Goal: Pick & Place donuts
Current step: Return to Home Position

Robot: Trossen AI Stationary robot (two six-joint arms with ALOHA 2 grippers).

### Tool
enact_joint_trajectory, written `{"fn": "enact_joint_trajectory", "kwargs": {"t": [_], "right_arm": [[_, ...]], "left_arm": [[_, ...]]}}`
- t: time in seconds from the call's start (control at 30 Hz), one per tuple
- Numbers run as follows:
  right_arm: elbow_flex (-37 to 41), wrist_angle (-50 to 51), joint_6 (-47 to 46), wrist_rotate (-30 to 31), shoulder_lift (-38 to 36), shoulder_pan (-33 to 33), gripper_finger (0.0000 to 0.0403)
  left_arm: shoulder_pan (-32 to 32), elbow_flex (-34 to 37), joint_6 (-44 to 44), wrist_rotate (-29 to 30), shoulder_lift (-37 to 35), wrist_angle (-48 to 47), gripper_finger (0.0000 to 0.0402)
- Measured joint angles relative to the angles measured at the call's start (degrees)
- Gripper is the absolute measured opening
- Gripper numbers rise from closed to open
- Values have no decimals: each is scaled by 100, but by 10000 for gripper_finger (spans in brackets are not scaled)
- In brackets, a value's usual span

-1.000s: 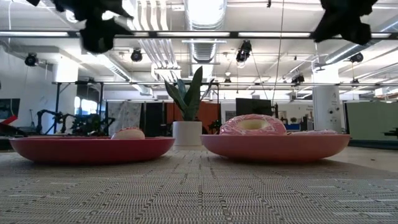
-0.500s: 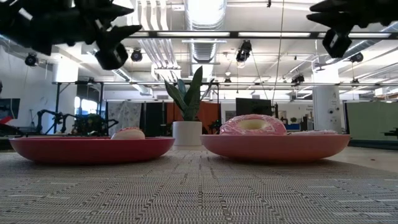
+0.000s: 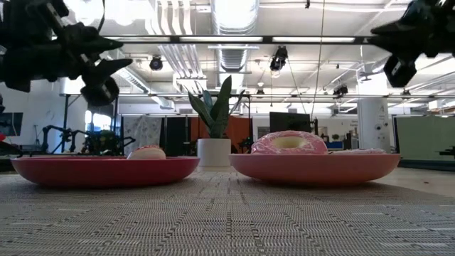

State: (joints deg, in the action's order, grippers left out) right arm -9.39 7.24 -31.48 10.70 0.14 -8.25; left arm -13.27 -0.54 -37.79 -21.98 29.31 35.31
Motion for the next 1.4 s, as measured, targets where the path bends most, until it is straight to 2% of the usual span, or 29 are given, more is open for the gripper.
{"fn": "enact_joint_trajectory", "kwargs": {"t": [0.17, 0.37, 0.6, 0.97, 1.17, 1.23, 1.33, 1.4], "right_arm": [[141, 52, 0, 269, 143, 4, 54], [435, 75, 0, 298, 168, 0, 54], [493, 28, 20, 280, 273, 1, 54], [492, 31, 14, 284, 262, 0, 54], [501, 29, 7, 283, 263, 0, 54], [501, 27, 2, 284, 262, 0, 54], [503, 29, 3, 284, 262, 0, 54], [503, 29, 1, 284, 262, 1, 54]], "left_arm": [[-1, -8, -1, 7, -266, -436, 110], [-1, -8, -855, 8, -300, -448, 110], [11, -3, -888, 19, -367, -511, 110], [602, 5, -891, 93, -2069, -1271, 110], [637, 8, -889, 79, -2888, -1245, 110], [640, 9, -876, 6, -2923, -1391, 110], [669, 10, -390, -375, -2925, -1398, 110], [709, 11, 755, -729, -2925, -1725, 110]]}}
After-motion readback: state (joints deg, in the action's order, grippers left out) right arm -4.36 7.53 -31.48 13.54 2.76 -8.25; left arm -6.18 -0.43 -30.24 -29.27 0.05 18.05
